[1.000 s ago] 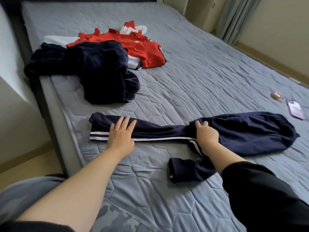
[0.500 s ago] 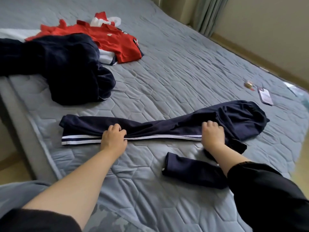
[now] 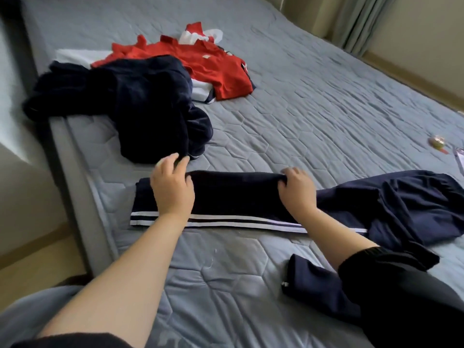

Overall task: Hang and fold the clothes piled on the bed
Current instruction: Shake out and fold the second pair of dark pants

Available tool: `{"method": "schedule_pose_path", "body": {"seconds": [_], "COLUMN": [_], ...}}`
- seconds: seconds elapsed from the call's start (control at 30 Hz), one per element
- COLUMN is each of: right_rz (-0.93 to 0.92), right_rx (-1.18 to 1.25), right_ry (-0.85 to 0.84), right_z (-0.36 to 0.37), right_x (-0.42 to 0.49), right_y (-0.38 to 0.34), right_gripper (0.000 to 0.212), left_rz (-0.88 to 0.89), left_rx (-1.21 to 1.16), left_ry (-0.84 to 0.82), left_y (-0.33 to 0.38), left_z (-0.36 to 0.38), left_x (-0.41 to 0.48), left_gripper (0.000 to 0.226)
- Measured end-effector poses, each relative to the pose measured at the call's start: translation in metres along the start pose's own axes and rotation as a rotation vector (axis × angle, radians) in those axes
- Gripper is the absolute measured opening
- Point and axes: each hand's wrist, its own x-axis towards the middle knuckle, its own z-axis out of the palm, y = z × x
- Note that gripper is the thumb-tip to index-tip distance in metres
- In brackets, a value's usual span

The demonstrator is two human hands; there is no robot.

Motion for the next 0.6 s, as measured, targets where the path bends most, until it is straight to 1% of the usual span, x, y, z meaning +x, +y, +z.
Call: {"method": "schedule_pose_path", "body": {"seconds": [0.03, 0.07, 0.1, 0.13, 0.17, 0.23, 0.27, 0.3, 0.33, 0.37, 0.4, 0.43, 0.47, 0.5, 0.6], "right_rz": [0.126, 0.244, 0.321, 0.327, 0.263, 0.036, -0.070, -0.152, -0.219, -0.290, -0.371, -0.446, -0.497, -0.524, -0.546], "right_rx": [0.097, 0.166, 0.188, 0.174, 0.160, 0.171, 0.199, 0.225, 0.235, 0.202, 0.117, 0.009, -0.084, -0.144, -0.169], "right_ry": [0.098, 0.146, 0.160, 0.156, 0.155, 0.135, 0.065, -0.060, -0.222, -0.383, -0.500, -0.554, -0.547, -0.510, -0.376], "right_z": [-0.007, -0.013, -0.016, -0.017, -0.015, -0.004, 0.004, 0.012, 0.020, 0.028, 0.035, 0.043, 0.049, 0.052, 0.050], "right_x": [0.013, 0.026, 0.035, 0.039, 0.039, 0.025, 0.014, 0.001, -0.013, -0.027, -0.039, -0.051, -0.058, -0.062, -0.060], "right_y": [-0.002, -0.004, -0.008, -0.013, -0.020, -0.038, -0.047, -0.056, -0.064, -0.071, -0.077, -0.081, -0.084, -0.087, -0.098], "right_gripper": [0.035, 0.043, 0.050, 0.053, 0.051, 0.038, 0.030, 0.027, 0.033, 0.046, 0.062, 0.073, 0.076, 0.070, 0.034], "left_rz": [-0.057, -0.112, -0.181, -0.281, -0.418, -0.721, -0.824, -0.866, -0.869, -0.862, -0.870, -0.895, -0.927, -0.953, -0.988], "left_rx": [-0.018, -0.028, -0.027, -0.017, -0.001, 0.012, 0.020, 0.029, 0.021, -0.015, -0.078, -0.143, -0.195, -0.231, -0.257], "left_ry": [0.101, 0.145, 0.138, 0.089, 0.011, -0.161, -0.237, -0.285, -0.306, -0.311, -0.313, -0.315, -0.313, -0.300, -0.171], "left_y": [0.001, -0.001, -0.004, -0.010, -0.019, -0.036, -0.042, -0.046, -0.049, -0.050, -0.052, -0.054, -0.056, -0.059, -0.062], "left_z": [-0.002, -0.003, -0.004, -0.003, -0.001, 0.001, 0.002, 0.003, 0.004, 0.005, 0.005, 0.005, 0.004, 0.000, -0.018], "left_x": [0.007, 0.012, 0.016, 0.017, 0.015, 0.008, 0.004, 0.002, 0.002, 0.005, 0.008, 0.009, 0.009, 0.007, -0.005], "left_gripper": [0.048, 0.056, 0.063, 0.068, 0.073, 0.082, 0.085, 0.086, 0.084, 0.080, 0.074, 0.068, 0.060, 0.051, 0.012]}}
